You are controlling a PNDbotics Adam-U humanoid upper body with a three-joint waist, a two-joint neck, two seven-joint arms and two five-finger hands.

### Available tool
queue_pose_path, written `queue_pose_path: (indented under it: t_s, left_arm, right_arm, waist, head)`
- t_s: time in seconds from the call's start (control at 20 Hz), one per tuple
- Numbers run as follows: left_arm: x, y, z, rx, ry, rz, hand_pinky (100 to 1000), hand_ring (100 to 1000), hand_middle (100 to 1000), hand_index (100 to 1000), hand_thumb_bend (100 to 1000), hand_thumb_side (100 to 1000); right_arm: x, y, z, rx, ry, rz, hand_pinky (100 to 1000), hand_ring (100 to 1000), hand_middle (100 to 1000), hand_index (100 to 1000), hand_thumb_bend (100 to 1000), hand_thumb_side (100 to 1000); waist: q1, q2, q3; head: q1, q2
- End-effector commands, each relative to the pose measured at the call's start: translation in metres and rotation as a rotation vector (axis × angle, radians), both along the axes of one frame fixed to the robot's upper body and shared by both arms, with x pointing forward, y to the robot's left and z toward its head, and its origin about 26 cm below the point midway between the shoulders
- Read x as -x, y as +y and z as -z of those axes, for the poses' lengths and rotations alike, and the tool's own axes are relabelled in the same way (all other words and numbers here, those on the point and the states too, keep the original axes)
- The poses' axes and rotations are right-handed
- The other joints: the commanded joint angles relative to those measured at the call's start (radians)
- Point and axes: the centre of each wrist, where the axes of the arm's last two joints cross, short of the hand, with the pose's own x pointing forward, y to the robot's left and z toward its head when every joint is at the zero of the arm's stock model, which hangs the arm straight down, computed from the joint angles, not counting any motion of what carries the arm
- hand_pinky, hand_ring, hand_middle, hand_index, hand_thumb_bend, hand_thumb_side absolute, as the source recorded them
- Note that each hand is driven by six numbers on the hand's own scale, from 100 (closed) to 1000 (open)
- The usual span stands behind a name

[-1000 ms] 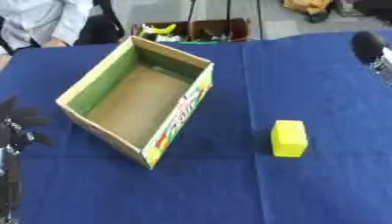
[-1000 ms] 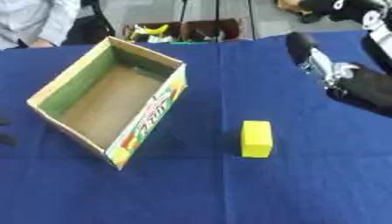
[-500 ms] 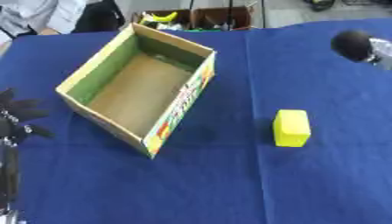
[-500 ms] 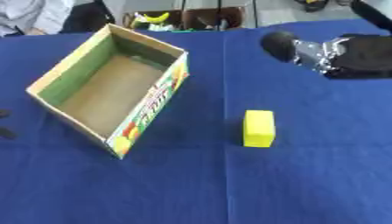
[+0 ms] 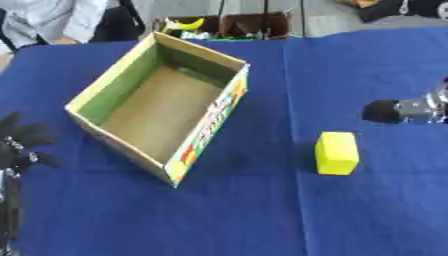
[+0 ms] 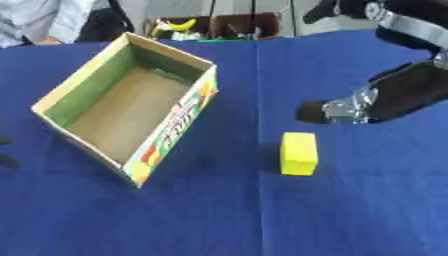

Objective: Pick up objects on the table and place them in the box.

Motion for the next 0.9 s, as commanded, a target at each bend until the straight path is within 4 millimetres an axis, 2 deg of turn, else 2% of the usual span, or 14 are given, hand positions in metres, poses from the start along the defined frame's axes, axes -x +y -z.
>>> queue_pose_path:
  t_s: [0.05,0.25,0.9]
  left_arm:
    - [0.003,0.000,-0.006,-0.019,-0.019,0.000,455,684,700,932,192,1000]
    - [0.002,0.001,-0.006,-0.021,-0.019,0.001,456,684,699,932,191,1000]
    - [0.002,0.000,-0.007,-0.019,-0.020,0.007,457,685,700,932,188,1000]
  right_arm:
    - [0.005,-0.002,-0.011,0.046,0.038,0.013,871,897,848,924,624,624]
    - [0.004,0.000,-0.010,0.096,0.095,0.032,874,901,855,927,611,579]
    - [-0.004,0.013,0.003,0.124,0.152,0.145,863,891,834,922,609,606]
  waist:
    - [-0.005,-0.019,0.002]
    - [-0.008,-0.019,0.001]
    - [-0.006,-0.018,0.002]
  head:
    - [0.003,-0.021]
    - [0.002,-0.026]
    - [0.000,-0.020]
